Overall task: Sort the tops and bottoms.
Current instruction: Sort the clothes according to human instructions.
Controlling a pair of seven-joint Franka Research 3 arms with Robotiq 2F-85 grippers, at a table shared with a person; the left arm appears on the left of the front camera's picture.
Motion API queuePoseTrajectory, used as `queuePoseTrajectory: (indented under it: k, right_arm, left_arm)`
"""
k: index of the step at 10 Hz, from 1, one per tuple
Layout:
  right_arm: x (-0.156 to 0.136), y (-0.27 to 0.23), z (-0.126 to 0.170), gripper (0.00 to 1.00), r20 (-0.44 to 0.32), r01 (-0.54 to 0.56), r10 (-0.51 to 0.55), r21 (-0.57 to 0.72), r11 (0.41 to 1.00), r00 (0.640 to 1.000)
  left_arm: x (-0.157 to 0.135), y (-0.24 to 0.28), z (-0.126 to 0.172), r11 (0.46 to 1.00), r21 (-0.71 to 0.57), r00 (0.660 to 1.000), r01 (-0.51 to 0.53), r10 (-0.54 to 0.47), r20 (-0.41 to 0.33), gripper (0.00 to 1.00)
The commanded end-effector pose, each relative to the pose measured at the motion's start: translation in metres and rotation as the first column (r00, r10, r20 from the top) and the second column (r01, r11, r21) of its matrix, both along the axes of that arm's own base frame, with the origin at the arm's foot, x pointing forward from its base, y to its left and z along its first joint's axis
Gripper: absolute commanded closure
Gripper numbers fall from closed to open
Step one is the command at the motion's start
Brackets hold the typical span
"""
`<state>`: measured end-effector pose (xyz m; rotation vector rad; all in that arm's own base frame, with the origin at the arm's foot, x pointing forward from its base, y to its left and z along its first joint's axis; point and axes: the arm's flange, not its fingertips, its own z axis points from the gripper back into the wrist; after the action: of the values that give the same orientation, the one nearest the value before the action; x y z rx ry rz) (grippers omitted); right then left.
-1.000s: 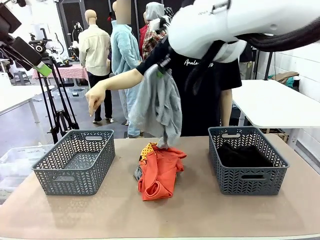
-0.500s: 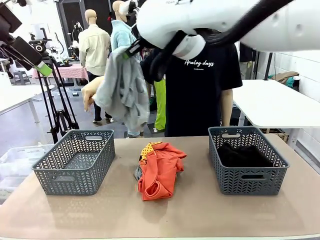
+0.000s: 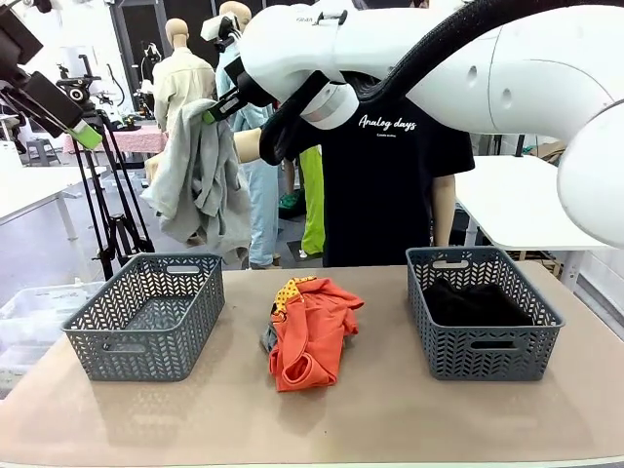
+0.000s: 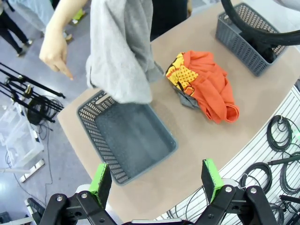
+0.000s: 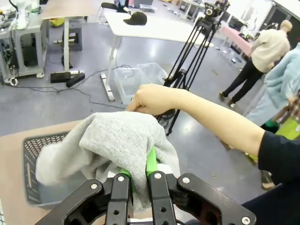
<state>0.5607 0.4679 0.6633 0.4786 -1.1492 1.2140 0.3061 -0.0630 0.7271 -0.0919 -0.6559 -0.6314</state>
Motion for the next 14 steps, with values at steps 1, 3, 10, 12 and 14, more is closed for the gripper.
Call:
queuePoseTrajectory:
  k: [1,3,10,12,14]
  right_arm:
    - [-0.009,-0.008,0.003,1.0,0.01,0.038,-0.038,-0.006,0.999,0.999]
    - [-0.002,0.019,-0.001,1.0,0.036,-0.043,0.042,0.018,0.999,0.998]
    - [-0.009,0.094,0.017,1.0,0.078,-0.393,0.386,0.118,0.912,0.919]
    - [0.001,0.134,-0.003,1.0,0.059,-0.467,0.464,0.152,0.871,0.884]
    - [0.017,0.164,-0.047,1.0,-0.064,-0.481,0.489,0.108,0.87,0.87]
  left_arm:
    - [0.0,0.001,0.0,1.0,-0.003,1.0,0.001,-0.001,0.0,0.0]
    - [0.0,0.001,0.0,1.0,-0.003,1.0,0.001,-0.001,0.0,0.0]
    - [0.0,0.001,0.0,1.0,-0.003,1.0,0.001,-0.001,0.0,0.0]
    - [0.0,0.001,0.0,1.0,-0.003,1.0,0.001,-0.001,0.0,0.0]
    - [0.0,0.001,0.0,1.0,-0.003,1.0,0.001,-0.001,0.0,0.0]
